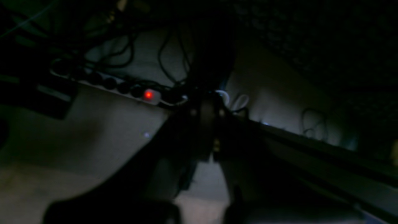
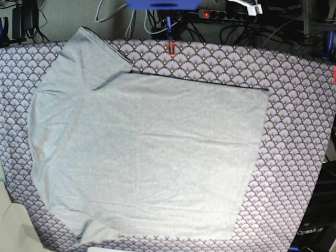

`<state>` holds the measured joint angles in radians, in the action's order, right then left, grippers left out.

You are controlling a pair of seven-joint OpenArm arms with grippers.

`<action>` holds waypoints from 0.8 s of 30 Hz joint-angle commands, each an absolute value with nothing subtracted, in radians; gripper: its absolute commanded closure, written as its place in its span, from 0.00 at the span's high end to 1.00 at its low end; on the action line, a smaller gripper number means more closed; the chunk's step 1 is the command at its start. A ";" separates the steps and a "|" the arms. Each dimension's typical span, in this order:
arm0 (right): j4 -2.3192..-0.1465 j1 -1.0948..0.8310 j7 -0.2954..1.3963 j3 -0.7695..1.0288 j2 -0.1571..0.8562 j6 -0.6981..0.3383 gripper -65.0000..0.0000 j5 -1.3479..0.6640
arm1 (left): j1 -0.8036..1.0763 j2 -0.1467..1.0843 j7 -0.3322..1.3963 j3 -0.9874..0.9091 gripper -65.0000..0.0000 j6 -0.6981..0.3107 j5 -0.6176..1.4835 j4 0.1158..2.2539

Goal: Fold the T-shirt properly
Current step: 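Move both grippers from rest toward the shirt's shoulder corners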

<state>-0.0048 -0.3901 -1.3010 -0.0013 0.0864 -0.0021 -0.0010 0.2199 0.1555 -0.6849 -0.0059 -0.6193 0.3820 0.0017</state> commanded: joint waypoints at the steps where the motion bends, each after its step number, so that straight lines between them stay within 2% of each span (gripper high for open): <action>1: 0.000 -0.427 -1.357 0.001 0.099 0.007 0.00 -0.005 | 0.245 0.168 -0.716 -0.005 0.00 -0.650 0.401 0.001; 4: -0.018 -0.455 -1.376 0.001 0.110 0.007 0.00 -0.005 | 0.272 0.168 -0.779 -0.005 0.00 -0.696 0.450 0.001; 16: -0.053 -0.479 -1.380 0.002 0.137 0.007 0.00 -0.005 | 0.397 0.157 -1.087 -0.005 0.00 -0.698 0.558 0.001; 24: -0.410 -0.662 -1.371 0.076 0.142 0.007 0.00 -0.005 | 0.440 0.157 -1.225 -0.007 0.00 -0.696 0.562 0.001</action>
<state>-0.4126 -0.6449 -1.3323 0.0746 0.1360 -0.0021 -0.0013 0.4137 0.1497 -1.2003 -0.0051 -0.6880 0.5552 0.0029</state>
